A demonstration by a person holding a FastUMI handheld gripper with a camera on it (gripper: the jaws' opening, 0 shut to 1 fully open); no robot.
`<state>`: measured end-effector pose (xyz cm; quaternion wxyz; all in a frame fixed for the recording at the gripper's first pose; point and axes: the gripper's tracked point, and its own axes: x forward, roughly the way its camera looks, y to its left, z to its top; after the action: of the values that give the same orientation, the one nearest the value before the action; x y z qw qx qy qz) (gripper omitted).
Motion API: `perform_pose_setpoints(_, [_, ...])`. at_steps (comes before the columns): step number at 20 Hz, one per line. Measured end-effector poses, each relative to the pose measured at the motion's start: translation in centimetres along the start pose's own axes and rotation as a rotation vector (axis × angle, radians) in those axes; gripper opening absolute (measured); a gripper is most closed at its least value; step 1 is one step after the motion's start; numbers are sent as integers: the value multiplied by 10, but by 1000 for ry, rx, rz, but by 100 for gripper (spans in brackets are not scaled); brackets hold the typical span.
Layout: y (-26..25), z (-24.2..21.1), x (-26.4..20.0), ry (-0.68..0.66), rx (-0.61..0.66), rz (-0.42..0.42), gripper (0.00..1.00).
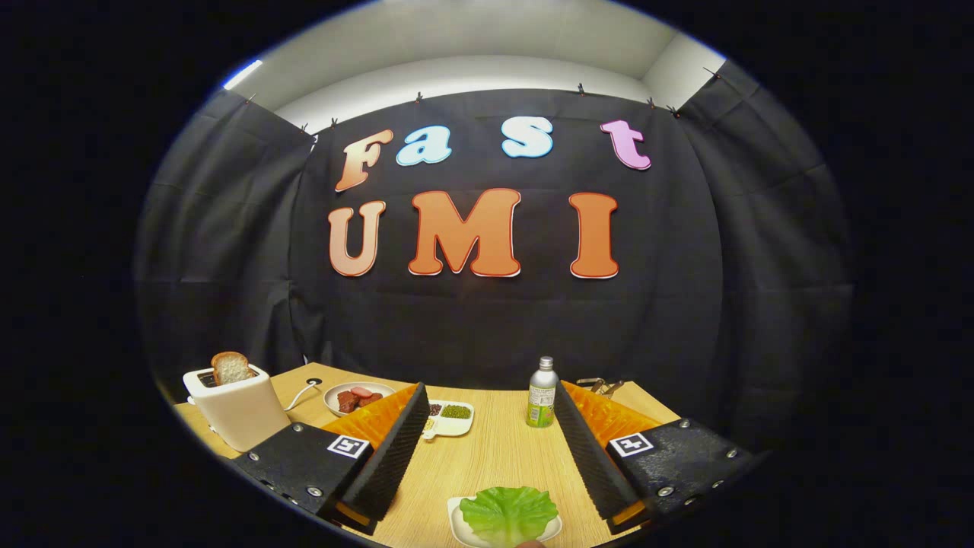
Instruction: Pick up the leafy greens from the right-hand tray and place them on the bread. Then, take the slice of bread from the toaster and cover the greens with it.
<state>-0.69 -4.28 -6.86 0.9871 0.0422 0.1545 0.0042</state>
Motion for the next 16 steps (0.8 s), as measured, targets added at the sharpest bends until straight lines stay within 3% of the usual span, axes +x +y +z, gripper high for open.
perform_pose_setpoints(9, [2,-33,7,163,-11,58,99])
perform_pose_setpoints(16, [23,-99,2,497,132,185,99])
